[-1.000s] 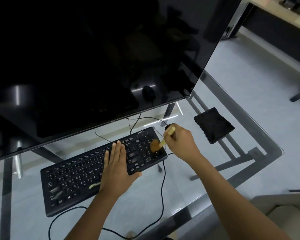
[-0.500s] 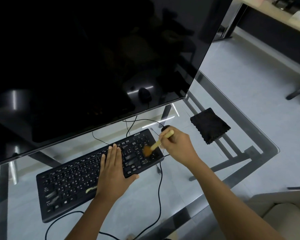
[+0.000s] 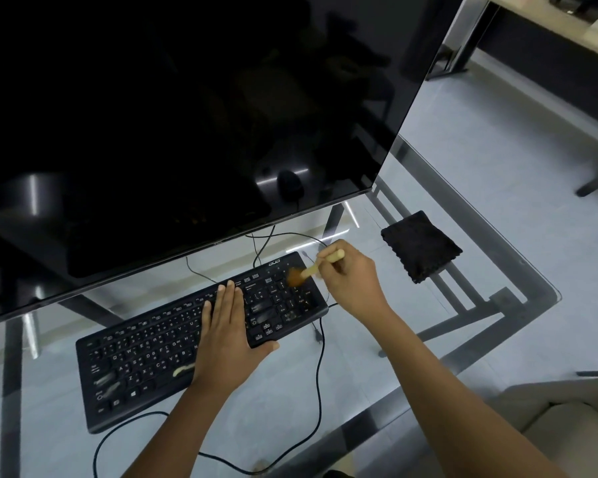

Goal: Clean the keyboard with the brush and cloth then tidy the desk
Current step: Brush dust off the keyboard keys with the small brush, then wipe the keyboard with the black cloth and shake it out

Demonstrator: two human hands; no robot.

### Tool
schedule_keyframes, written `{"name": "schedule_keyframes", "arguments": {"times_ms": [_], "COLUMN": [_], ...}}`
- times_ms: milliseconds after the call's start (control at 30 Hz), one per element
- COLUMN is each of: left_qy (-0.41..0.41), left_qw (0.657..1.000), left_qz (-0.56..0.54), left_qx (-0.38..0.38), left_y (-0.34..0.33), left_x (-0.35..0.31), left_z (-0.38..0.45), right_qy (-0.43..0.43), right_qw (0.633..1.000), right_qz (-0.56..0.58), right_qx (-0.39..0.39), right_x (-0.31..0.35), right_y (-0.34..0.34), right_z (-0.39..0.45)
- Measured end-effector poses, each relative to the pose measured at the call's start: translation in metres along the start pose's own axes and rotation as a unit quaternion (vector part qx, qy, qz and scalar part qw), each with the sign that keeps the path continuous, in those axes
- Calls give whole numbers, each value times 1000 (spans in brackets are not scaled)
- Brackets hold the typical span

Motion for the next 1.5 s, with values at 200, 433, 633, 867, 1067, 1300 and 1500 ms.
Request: {"name": "schedule_keyframes", "arguments": {"times_ms": [200,433,633,867,1067,1300,1500], "left_qy": [-5,17,14,-28,-12,19,20], "left_qw": [1000,998,997,999,1000,1000,1000], "left_qz": [-20,-61,-60,-11,-10,-2,11], "left_qx": [9,-19,-53,-40,-22,-16,-8], "left_y": [0,9,22,11,-16,-38,-49], "left_x": [4,2,-31,-97,-135,-149,-174], "left_z": [-3,-1,16,62,98,110,123], "right_qy": [-64,50,11,-105,-87,-58,-35], "right_qw": [995,929,947,952,947,950,958], "right_qz": [-62,-354,-316,-281,-295,-288,-260], "right_qx": [50,90,49,60,88,110,115], "right_x": [-25,-49,-58,-110,-140,-165,-168], "right_y": [-11,-17,15,48,46,43,51], "right_z": [-17,-40,-21,16,39,49,57]}}
Point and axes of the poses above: each hand's wrist, its own z-axis towards the middle knuckle, its own y-axis out of the back of the hand, x = y × z, the point moved 9 cm from there along z, towards the middle knuckle, and after that the axes turned 9 degrees about -z, right-handed, at the moved point
